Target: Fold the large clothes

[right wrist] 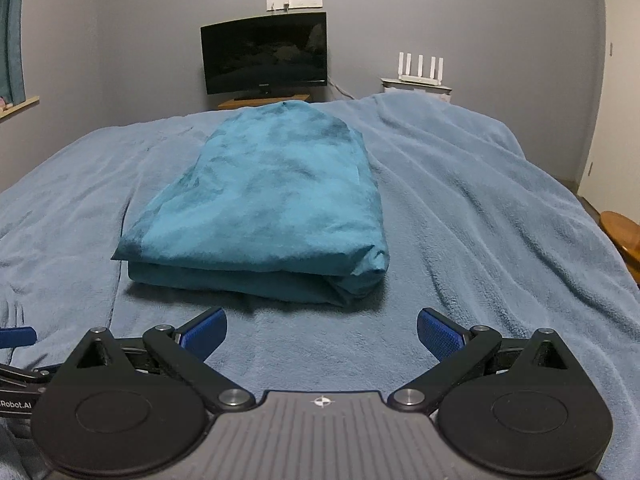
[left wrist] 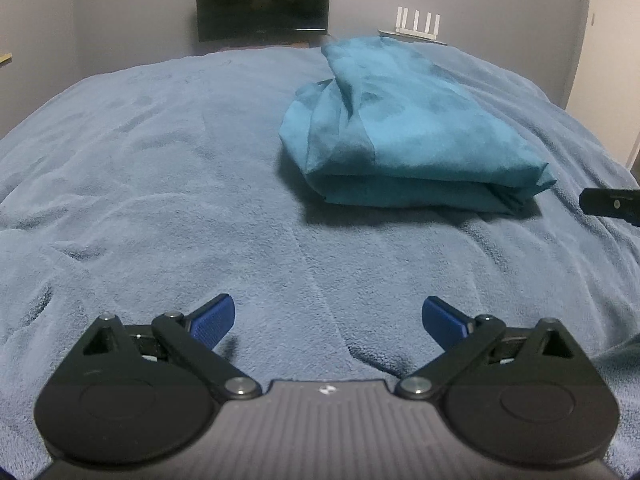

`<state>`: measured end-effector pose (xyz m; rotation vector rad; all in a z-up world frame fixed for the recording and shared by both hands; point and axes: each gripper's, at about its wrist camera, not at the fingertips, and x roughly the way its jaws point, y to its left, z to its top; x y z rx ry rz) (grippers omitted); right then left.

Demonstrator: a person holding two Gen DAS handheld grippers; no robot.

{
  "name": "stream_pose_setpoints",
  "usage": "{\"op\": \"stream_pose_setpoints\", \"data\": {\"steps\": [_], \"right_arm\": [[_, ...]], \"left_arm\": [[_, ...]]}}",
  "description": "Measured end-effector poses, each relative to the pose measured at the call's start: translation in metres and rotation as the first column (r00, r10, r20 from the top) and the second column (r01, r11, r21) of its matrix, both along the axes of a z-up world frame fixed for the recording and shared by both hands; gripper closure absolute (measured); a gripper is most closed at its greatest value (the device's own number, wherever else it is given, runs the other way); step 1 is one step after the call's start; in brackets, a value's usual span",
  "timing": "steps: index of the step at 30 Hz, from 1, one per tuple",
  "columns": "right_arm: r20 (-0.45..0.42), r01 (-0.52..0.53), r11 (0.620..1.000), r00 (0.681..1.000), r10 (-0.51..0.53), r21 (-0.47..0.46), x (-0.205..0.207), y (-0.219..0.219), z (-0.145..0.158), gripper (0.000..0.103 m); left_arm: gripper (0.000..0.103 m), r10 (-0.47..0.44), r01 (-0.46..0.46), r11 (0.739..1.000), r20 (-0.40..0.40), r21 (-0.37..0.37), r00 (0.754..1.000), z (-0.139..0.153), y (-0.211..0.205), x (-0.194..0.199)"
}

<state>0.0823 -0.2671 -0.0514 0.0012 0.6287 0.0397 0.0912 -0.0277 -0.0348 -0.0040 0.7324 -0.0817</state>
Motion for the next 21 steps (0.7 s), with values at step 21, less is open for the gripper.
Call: {"op": "stream_pose_setpoints", "data": {"steps": [21], "right_arm": [[-0.010, -0.004, 1.000, 1.000, 0.004, -0.013, -0.0007, 0.0018, 0.0007, 0.000]], "left_arm": [[0.003, -0.020, 0.020, 1.000, 0.025, 0.018, 0.999, 0.0020, -0.0023, -0.0063]]}}
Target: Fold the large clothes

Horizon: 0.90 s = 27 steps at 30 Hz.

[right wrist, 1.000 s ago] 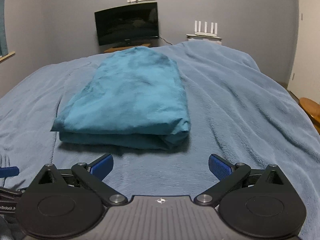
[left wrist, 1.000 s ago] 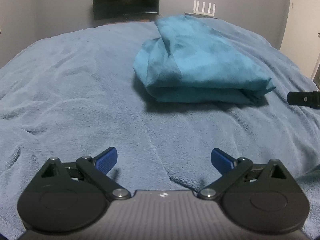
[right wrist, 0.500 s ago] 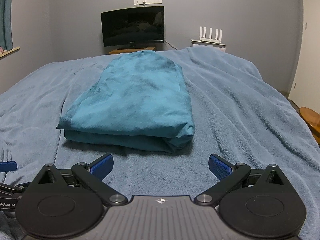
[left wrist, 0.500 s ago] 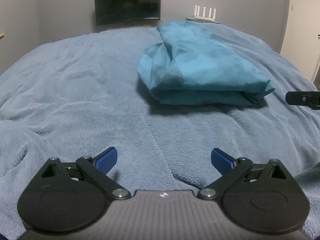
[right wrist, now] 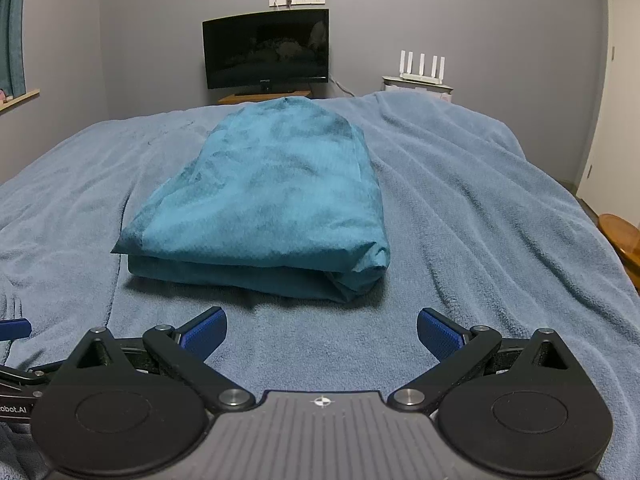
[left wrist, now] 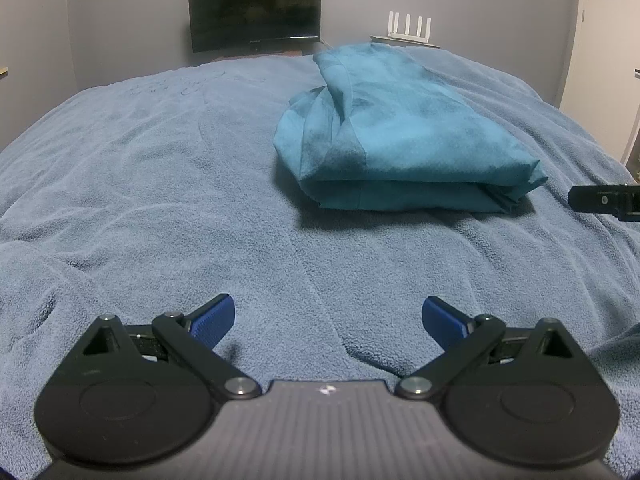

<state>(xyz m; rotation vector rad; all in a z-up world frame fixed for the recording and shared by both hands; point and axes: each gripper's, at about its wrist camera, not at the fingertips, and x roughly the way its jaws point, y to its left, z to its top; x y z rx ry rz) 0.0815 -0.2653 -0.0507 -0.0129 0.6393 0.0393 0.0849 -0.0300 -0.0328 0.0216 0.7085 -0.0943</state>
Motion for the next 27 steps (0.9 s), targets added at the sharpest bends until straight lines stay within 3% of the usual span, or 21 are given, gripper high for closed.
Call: {"op": "stream_pose_setpoints", "data": {"steps": [27], "right_arm": [[-0.017, 0.002, 1.000, 1.000, -0.002, 0.001, 0.0018, -0.0015, -0.0026, 0.000]], "left_arm": [[0.003, -0.009, 0.009, 1.000, -0.006, 0.000, 1.000, -0.0029, 0.0000, -0.0011]]}}
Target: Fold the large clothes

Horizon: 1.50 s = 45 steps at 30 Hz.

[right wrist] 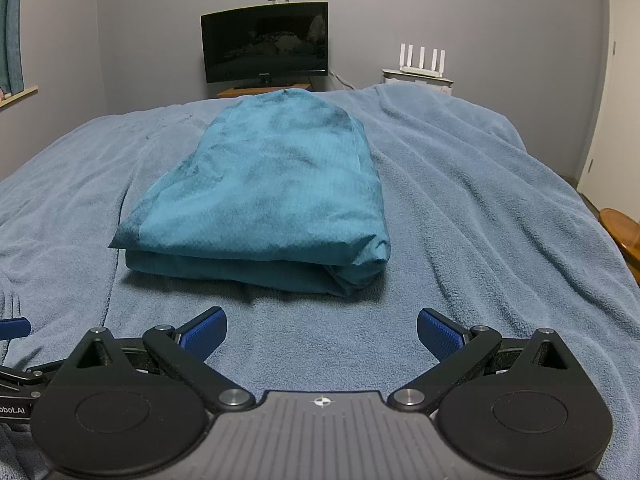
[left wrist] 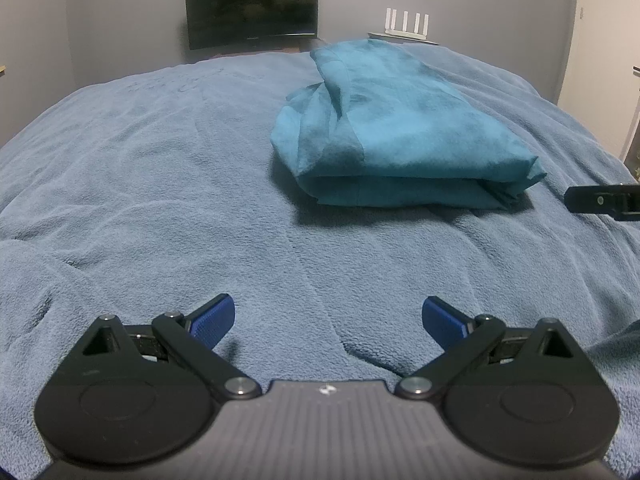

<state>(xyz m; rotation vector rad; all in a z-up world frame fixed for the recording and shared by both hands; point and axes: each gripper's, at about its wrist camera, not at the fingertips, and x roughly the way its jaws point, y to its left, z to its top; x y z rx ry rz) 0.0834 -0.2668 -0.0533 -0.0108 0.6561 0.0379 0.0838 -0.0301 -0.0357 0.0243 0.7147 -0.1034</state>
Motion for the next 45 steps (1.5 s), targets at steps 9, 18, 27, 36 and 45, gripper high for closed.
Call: {"op": "stream_pose_setpoints", "data": {"steps": [9, 18, 27, 36, 45], "right_arm": [[-0.002, 0.000, 1.000, 1.000, 0.000, 0.000, 0.0007, -0.0004, -0.0006, 0.000], [-0.004, 0.000, 1.000, 1.000, 0.000, 0.000, 0.0006, -0.0002, -0.0002, 0.000], [-0.005, 0.000, 1.000, 1.000, 0.000, 0.001, 0.0011, -0.0003, -0.0012, 0.000], [-0.012, 0.001, 1.000, 1.000, -0.001, 0.004, -0.0015, -0.0031, -0.0039, 0.000], [-0.015, -0.003, 1.000, 1.000, 0.003, 0.005, -0.0010, -0.0060, -0.0036, 0.000]], "left_arm": [[0.003, -0.014, 0.013, 1.000, 0.006, 0.013, 1.000, 0.0014, -0.0012, -0.0018], [0.002, -0.015, 0.015, 1.000, 0.006, 0.024, 1.000, 0.0018, -0.0003, -0.0009], [0.001, -0.022, 0.021, 0.999, 0.014, 0.031, 1.000, 0.0018, 0.0005, 0.0001], [0.000, -0.022, 0.021, 0.999, 0.015, 0.031, 1.000, 0.0023, 0.0002, -0.0005], [0.000, -0.022, 0.022, 0.999, 0.014, 0.031, 1.000, 0.0022, -0.0003, -0.0002]]}}
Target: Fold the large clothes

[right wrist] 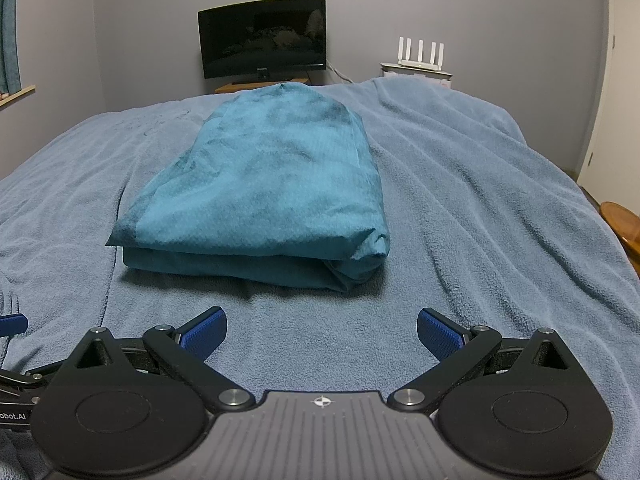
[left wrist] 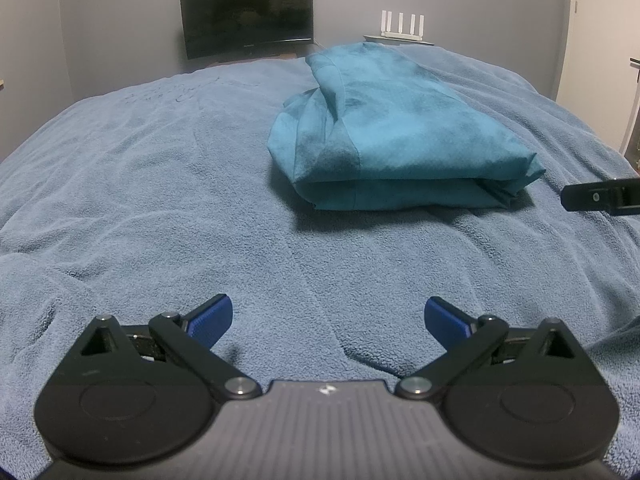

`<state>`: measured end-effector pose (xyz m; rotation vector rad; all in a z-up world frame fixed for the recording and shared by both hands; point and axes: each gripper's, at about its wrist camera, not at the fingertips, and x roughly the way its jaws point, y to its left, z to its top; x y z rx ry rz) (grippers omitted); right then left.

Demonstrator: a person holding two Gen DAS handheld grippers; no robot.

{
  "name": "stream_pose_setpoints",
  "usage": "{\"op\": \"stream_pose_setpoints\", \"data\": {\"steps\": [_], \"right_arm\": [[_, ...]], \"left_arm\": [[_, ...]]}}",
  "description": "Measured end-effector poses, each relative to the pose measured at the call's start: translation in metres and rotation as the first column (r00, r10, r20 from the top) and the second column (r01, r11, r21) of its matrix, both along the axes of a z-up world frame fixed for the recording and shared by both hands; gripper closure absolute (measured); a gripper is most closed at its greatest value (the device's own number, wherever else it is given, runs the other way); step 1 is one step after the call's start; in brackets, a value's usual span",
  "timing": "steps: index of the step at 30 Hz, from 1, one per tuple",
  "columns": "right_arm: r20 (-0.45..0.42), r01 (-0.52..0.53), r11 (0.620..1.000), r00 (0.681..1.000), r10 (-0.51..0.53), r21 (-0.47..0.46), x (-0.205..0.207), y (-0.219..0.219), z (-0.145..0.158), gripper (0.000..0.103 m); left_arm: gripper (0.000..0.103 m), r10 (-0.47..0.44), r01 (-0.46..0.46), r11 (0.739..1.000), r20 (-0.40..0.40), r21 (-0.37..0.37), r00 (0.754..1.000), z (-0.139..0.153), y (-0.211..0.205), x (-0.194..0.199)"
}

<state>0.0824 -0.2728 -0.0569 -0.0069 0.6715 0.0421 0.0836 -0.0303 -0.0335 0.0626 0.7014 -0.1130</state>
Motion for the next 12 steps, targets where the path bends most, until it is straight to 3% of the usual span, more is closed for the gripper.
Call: {"op": "stream_pose_setpoints", "data": {"steps": [12], "right_arm": [[-0.002, 0.000, 1.000, 1.000, 0.000, 0.000, -0.0002, -0.0008, 0.0003, 0.000]], "left_arm": [[0.000, -0.012, 0.012, 1.000, 0.002, -0.009, 1.000, -0.0006, 0.0017, 0.0003]]}}
